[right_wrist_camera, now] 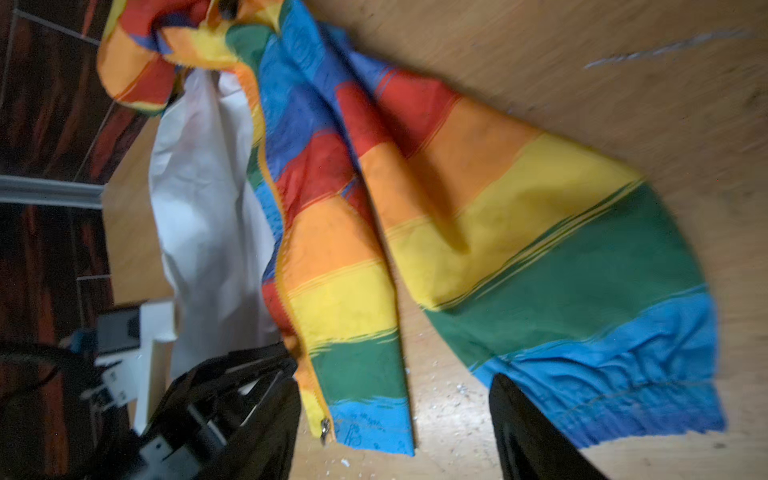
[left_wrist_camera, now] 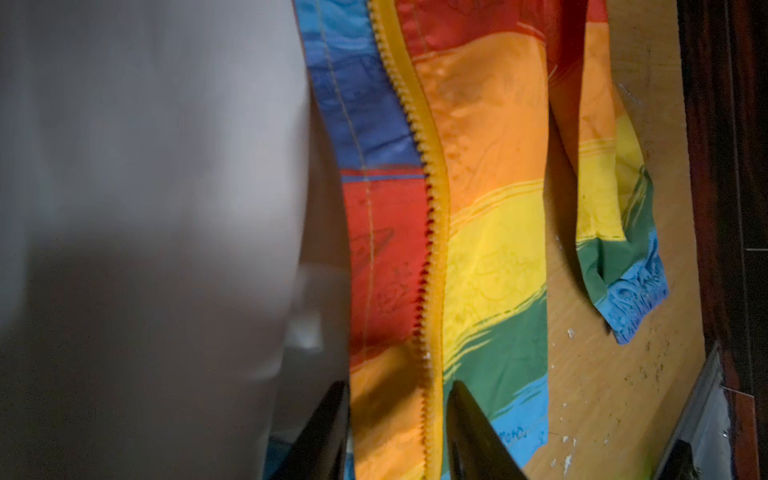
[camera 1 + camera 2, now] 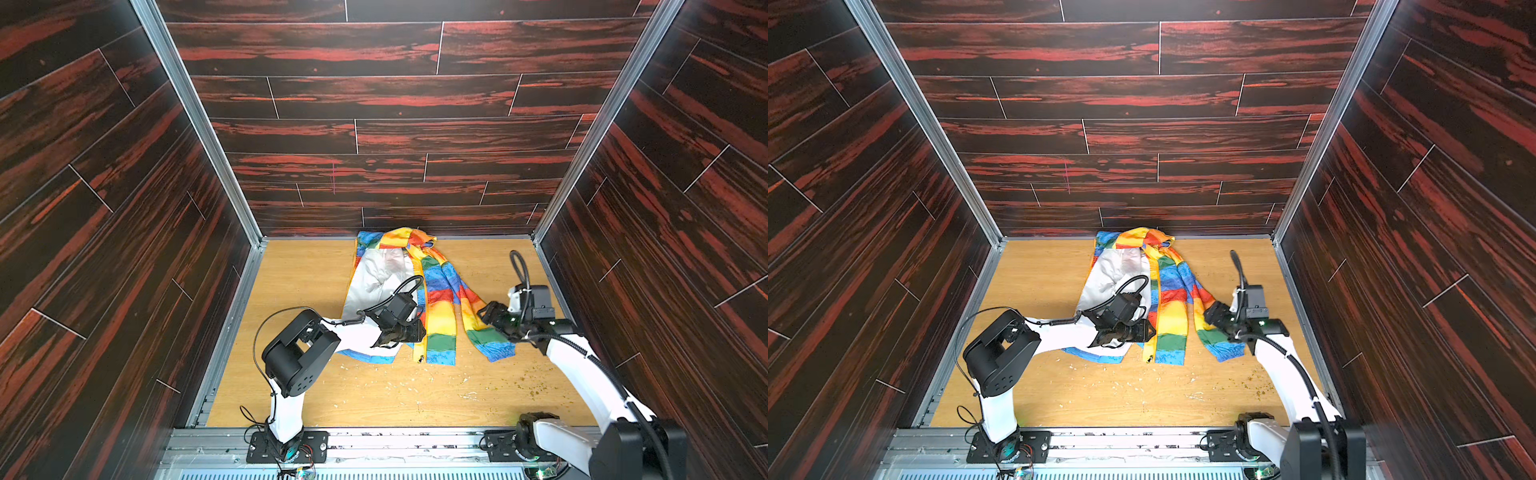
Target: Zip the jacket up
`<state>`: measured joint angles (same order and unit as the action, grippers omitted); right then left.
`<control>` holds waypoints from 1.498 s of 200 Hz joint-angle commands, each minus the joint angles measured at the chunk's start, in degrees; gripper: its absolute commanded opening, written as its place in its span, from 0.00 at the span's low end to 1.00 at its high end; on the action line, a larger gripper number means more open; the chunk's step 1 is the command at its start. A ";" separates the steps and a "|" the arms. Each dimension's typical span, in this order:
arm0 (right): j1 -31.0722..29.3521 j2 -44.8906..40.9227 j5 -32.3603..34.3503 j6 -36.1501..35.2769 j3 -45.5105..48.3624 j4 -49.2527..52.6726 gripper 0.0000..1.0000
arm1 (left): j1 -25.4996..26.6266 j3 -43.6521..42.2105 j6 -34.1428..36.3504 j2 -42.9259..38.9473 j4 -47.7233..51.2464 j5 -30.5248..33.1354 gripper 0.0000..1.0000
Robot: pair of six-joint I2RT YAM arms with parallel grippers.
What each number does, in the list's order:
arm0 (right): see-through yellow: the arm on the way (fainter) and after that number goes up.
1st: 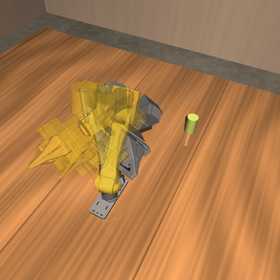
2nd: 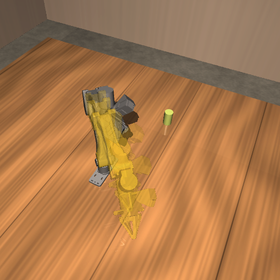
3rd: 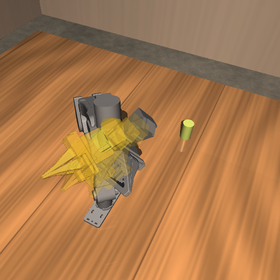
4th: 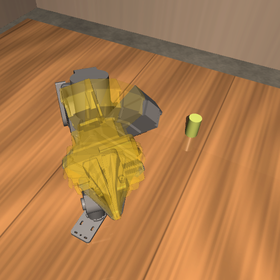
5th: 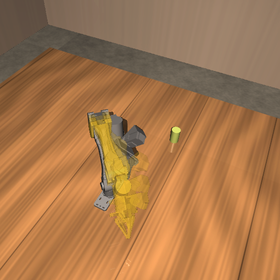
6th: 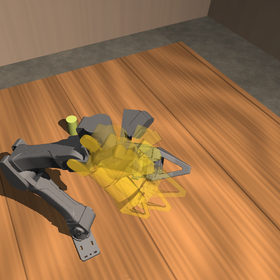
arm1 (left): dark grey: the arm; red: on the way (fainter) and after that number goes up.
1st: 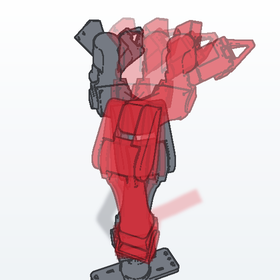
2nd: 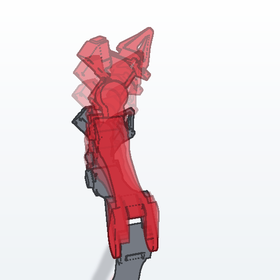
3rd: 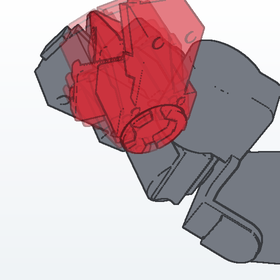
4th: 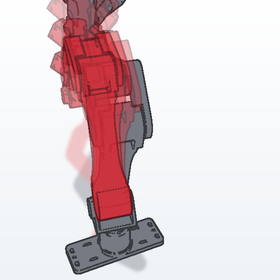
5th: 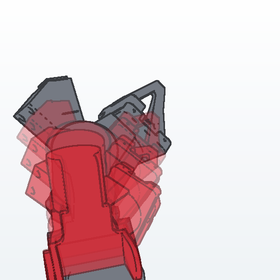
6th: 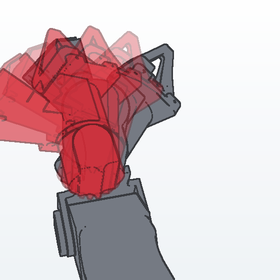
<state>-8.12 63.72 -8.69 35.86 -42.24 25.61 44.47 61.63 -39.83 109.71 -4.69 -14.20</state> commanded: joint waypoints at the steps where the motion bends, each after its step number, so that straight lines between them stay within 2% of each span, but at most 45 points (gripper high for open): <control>1: -3.06 -1.35 -2.46 3.98 3.49 -2.00 0.73 | 0.18 0.13 -0.08 1.46 -5.86 -7.56 0.40; 23: -6.44 -0.79 -3.25 6.80 6.35 -5.48 0.69 | 0.49 -0.22 -2.39 2.90 -11.36 -12.25 0.31; 57: -10.32 1.44 -6.56 12.02 10.69 -12.98 0.55 | 0.67 -0.19 -4.70 3.54 -15.26 -14.66 0.12; 75: -12.21 1.55 -7.63 15.35 13.17 -17.02 0.55 | 0.67 0.10 -5.46 2.78 -15.42 -14.63 0.03; 84: -12.93 1.28 -8.08 17.17 14.30 -18.80 0.58 | 0.64 0.27 -5.52 2.25 -14.96 -14.32 0.00; 118: -15.19 -0.34 -10.05 26.92 20.51 -28.30 0.70 | 0.68 1.89 -6.17 -0.02 -12.41 -13.52 0.00; 161: -18.77 -1.99 -8.42 42.32 30.89 -47.69 0.74 | 0.69 2.62 -7.69 -1.20 -11.45 -13.29 0.00; 188: -23.03 -0.22 -4.24 45.93 32.85 -54.28 0.75 | 0.70 2.34 -9.31 -1.56 -11.70 -13.36 0.00; 227: -24.95 9.77 -3.29 50.06 35.63 -71.53 0.77 | 0.70 2.85 -12.47 -2.46 -12.72 -13.85 0.00; 299: -26.63 36.53 -0.29 53.62 39.13 -115.10 0.79 | 0.64 3.13 -22.44 -4.76 -14.99 -14.85 0.00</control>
<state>-33.87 93.25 -11.75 87.02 -4.80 -71.26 44.97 63.83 -56.75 108.86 -16.86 -28.23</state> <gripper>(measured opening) 0.786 0.072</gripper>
